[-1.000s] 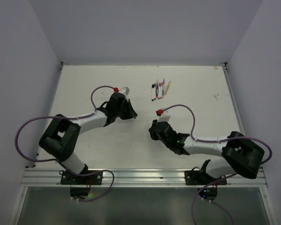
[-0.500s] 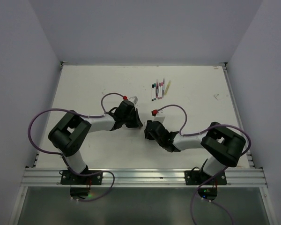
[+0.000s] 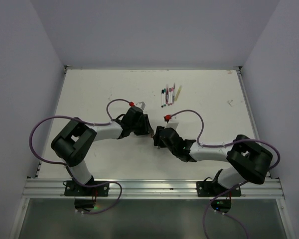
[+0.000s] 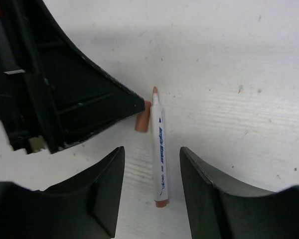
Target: Open the pen caps
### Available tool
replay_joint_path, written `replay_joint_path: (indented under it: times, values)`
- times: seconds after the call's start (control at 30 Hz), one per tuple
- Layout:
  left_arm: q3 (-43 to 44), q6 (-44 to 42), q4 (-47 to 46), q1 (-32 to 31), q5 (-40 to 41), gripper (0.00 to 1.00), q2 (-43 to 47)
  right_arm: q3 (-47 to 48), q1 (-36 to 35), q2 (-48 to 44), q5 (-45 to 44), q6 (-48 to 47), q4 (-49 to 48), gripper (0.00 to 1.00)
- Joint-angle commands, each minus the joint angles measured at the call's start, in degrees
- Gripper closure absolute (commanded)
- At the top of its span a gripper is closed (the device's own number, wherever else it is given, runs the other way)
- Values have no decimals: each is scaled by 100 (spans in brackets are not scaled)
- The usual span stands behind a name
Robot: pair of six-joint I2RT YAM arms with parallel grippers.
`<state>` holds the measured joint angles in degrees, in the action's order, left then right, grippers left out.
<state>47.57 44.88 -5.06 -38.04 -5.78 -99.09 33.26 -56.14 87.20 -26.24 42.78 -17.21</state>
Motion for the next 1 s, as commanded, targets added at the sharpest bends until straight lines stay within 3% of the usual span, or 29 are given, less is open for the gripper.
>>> replay_joint_path:
  times: [0.0,0.23,0.4,0.53,0.63,0.87,0.97]
  values:
    - [-134,12,374,-10,358,60,47,111,-2,-738,-610,-226,428,48]
    - [-55,-23,689,-2,499,42,398,392,155,-1706,-1646,-1061,1272,24]
    - [147,-137,1129,-1,937,22,1091,1086,1382,-1374,-1289,-1062,2002,24]
    - [401,-348,1673,60,1622,0,1681,1761,2167,-653,-831,-1149,2142,33]
    - [691,-778,2087,226,1922,0,2077,2901,2712,286,-208,-1167,2502,42]
    - [1122,-1709,2738,1219,1984,0,2990,4984,3372,2280,171,-1264,3118,44]
    - [1167,-2009,2940,1413,2546,0,3167,5741,3495,3027,268,-1281,3312,47]
